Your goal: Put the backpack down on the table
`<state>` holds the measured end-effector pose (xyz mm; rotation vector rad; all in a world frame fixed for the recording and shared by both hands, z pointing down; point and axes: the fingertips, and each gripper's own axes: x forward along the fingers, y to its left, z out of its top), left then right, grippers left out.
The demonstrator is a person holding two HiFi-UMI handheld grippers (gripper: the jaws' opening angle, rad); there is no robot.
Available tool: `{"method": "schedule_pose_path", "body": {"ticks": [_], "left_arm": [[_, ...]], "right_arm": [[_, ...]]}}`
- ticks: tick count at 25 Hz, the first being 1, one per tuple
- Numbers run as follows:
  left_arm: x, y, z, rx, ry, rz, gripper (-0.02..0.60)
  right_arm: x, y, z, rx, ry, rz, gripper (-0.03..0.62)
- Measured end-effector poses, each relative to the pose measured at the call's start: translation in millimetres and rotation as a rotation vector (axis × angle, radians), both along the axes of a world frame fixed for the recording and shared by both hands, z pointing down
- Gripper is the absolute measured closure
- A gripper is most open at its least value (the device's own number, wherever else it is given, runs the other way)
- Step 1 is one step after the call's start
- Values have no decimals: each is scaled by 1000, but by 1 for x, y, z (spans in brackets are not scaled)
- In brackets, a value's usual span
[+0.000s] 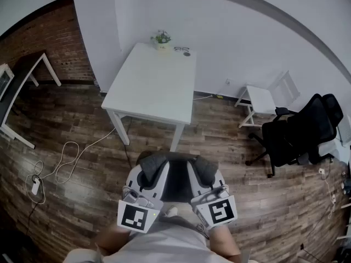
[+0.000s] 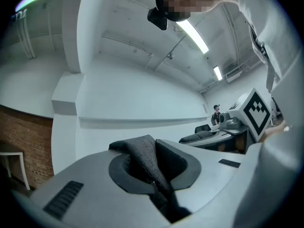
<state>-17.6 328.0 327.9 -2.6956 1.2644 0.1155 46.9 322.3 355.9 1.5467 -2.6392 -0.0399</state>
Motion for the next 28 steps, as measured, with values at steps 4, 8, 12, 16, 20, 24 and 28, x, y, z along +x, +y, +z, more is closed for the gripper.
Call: {"method": "schedule_pose_path", "body": {"ticks": [4, 8, 12, 16, 20, 24, 28], "left_arm": [[5, 8, -6, 16, -56, -15, 529], [3, 7, -10, 0, -2, -58, 529], [-2, 6, -7, -12, 2, -84, 529], [-3, 4, -6, -18, 0, -104, 529], [3, 2, -1, -14, -17, -125, 529], [7, -8, -1, 24, -26, -143, 529], [5, -11, -3, 27, -21, -151, 529]], "right_arm": [[1, 13, -10, 32, -16, -33, 551], [-3, 14, -10, 37, -14, -79, 551], [-6, 11, -9, 9, -39, -113, 551], [-2, 5, -8, -27, -51, -134, 549], [3, 9, -6, -4, -56, -177, 549], [6, 6, -5, 21, -31, -200, 551], [5, 4, -6, 7, -22, -202, 551]]}}
